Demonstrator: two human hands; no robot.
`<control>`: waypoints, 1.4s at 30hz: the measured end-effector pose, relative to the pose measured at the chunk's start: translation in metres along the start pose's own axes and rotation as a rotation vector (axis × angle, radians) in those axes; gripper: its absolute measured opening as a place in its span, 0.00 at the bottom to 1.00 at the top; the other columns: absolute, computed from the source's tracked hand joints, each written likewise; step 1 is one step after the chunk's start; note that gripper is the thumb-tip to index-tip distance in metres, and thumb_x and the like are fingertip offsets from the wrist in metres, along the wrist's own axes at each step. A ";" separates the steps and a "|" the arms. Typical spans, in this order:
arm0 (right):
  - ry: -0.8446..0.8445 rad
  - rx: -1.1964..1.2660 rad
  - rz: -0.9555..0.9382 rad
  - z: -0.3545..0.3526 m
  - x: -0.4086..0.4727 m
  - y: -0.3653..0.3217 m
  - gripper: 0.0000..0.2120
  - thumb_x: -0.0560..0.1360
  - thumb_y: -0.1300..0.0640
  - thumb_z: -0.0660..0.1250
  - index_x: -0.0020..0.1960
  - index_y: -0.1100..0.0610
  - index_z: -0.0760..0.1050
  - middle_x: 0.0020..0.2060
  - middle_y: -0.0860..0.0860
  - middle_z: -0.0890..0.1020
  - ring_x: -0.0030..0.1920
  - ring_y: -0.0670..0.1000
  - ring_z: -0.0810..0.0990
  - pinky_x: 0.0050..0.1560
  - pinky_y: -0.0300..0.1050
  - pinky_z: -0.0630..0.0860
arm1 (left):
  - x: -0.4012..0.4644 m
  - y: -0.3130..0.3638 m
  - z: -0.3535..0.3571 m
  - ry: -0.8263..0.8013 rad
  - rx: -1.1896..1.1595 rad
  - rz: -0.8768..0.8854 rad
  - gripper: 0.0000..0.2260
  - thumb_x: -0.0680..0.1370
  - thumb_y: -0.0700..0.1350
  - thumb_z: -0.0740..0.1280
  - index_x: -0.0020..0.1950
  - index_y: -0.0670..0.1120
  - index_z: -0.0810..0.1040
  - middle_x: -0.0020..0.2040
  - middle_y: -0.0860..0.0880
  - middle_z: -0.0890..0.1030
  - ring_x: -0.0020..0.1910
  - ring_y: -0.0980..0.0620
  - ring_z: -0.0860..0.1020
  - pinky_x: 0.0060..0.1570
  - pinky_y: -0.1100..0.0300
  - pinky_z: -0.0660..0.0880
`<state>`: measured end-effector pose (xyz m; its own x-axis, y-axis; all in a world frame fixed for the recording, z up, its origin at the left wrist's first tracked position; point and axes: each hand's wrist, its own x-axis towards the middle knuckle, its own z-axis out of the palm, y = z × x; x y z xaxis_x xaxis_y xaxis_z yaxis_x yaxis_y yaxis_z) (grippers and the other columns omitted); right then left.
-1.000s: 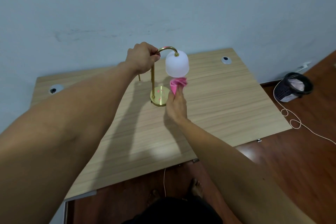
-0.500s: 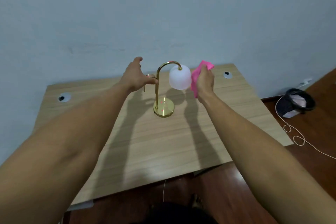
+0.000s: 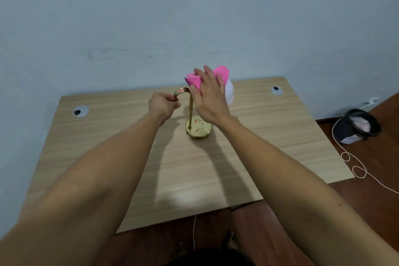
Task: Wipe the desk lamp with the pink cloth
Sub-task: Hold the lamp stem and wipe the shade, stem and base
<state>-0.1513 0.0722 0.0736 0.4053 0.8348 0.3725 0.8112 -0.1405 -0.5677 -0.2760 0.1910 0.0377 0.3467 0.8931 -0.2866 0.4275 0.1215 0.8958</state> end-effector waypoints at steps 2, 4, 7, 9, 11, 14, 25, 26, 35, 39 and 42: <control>0.110 0.131 0.108 0.001 -0.002 -0.001 0.23 0.85 0.50 0.55 0.75 0.58 0.73 0.77 0.53 0.71 0.82 0.54 0.58 0.82 0.53 0.50 | 0.001 -0.003 -0.001 -0.029 0.003 -0.004 0.08 0.69 0.39 0.79 0.46 0.42 0.84 0.40 0.48 0.83 0.34 0.53 0.77 0.36 0.65 0.70; 0.219 0.286 0.297 0.002 0.006 -0.003 0.26 0.83 0.46 0.52 0.75 0.57 0.72 0.75 0.52 0.73 0.79 0.54 0.63 0.81 0.55 0.56 | 0.000 -0.004 -0.002 -0.059 0.027 0.003 0.09 0.69 0.39 0.79 0.46 0.40 0.84 0.39 0.47 0.82 0.29 0.56 0.74 0.31 0.66 0.68; 0.177 0.083 0.160 0.007 0.004 -0.005 0.25 0.83 0.48 0.53 0.74 0.58 0.73 0.75 0.53 0.73 0.80 0.57 0.62 0.80 0.57 0.56 | -0.002 -0.004 -0.003 -0.055 0.050 0.030 0.07 0.70 0.39 0.79 0.45 0.40 0.85 0.38 0.48 0.82 0.29 0.57 0.73 0.33 0.66 0.69; 0.117 -0.061 -0.020 0.013 -0.002 0.009 0.24 0.84 0.50 0.54 0.76 0.57 0.73 0.77 0.52 0.71 0.82 0.57 0.59 0.82 0.53 0.52 | -0.004 -0.003 -0.003 -0.055 0.073 0.053 0.06 0.71 0.39 0.78 0.46 0.41 0.85 0.38 0.48 0.82 0.32 0.56 0.75 0.36 0.66 0.70; 0.174 0.038 0.076 0.012 -0.001 0.013 0.24 0.84 0.48 0.53 0.75 0.57 0.73 0.76 0.51 0.73 0.80 0.55 0.62 0.82 0.49 0.53 | -0.003 -0.003 -0.002 -0.052 0.097 0.069 0.06 0.70 0.40 0.79 0.46 0.43 0.87 0.40 0.47 0.85 0.38 0.51 0.81 0.42 0.62 0.76; 0.289 0.243 0.299 0.003 0.007 0.005 0.22 0.85 0.48 0.53 0.70 0.58 0.75 0.68 0.52 0.79 0.73 0.56 0.70 0.78 0.49 0.59 | -0.004 -0.004 0.000 -0.028 0.138 0.084 0.05 0.71 0.41 0.78 0.45 0.45 0.87 0.45 0.45 0.87 0.48 0.47 0.85 0.54 0.55 0.80; 0.227 0.112 0.174 -0.009 -0.011 0.014 0.24 0.85 0.53 0.54 0.79 0.59 0.67 0.75 0.53 0.72 0.75 0.56 0.66 0.77 0.57 0.64 | -0.008 -0.006 -0.001 -0.052 0.138 0.148 0.04 0.74 0.40 0.75 0.48 0.43 0.87 0.45 0.45 0.86 0.51 0.47 0.84 0.59 0.55 0.79; 0.203 0.059 0.103 -0.006 -0.012 0.013 0.24 0.85 0.54 0.54 0.79 0.60 0.66 0.76 0.55 0.71 0.76 0.58 0.65 0.78 0.60 0.62 | -0.008 -0.007 -0.001 -0.056 0.142 0.148 0.05 0.75 0.40 0.75 0.50 0.43 0.87 0.46 0.45 0.86 0.51 0.48 0.83 0.58 0.56 0.78; 0.267 0.129 0.183 0.008 -0.010 0.015 0.26 0.85 0.50 0.54 0.81 0.56 0.62 0.77 0.51 0.65 0.76 0.60 0.66 0.70 0.67 0.72 | -0.009 -0.008 -0.001 -0.064 0.202 0.193 0.06 0.76 0.41 0.73 0.52 0.42 0.87 0.47 0.46 0.85 0.48 0.52 0.79 0.50 0.63 0.71; 0.156 -0.107 -0.112 0.014 -0.019 0.021 0.25 0.86 0.57 0.54 0.82 0.63 0.62 0.82 0.62 0.62 0.82 0.67 0.55 0.82 0.63 0.53 | -0.007 -0.008 -0.002 -0.073 0.203 0.196 0.06 0.76 0.40 0.74 0.52 0.42 0.87 0.47 0.45 0.85 0.48 0.53 0.79 0.50 0.64 0.70; 0.068 -0.066 -0.201 0.023 -0.037 0.029 0.26 0.86 0.59 0.54 0.82 0.63 0.60 0.83 0.59 0.59 0.84 0.61 0.53 0.84 0.48 0.48 | -0.005 -0.008 -0.003 -0.092 0.209 0.212 0.07 0.76 0.40 0.74 0.52 0.42 0.87 0.48 0.44 0.86 0.47 0.54 0.79 0.49 0.63 0.71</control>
<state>-0.1527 0.0499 0.0268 0.2588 0.8120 0.5232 0.9032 -0.0114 -0.4291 -0.2842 0.1870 0.0328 0.5164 0.8451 -0.1384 0.4962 -0.1637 0.8526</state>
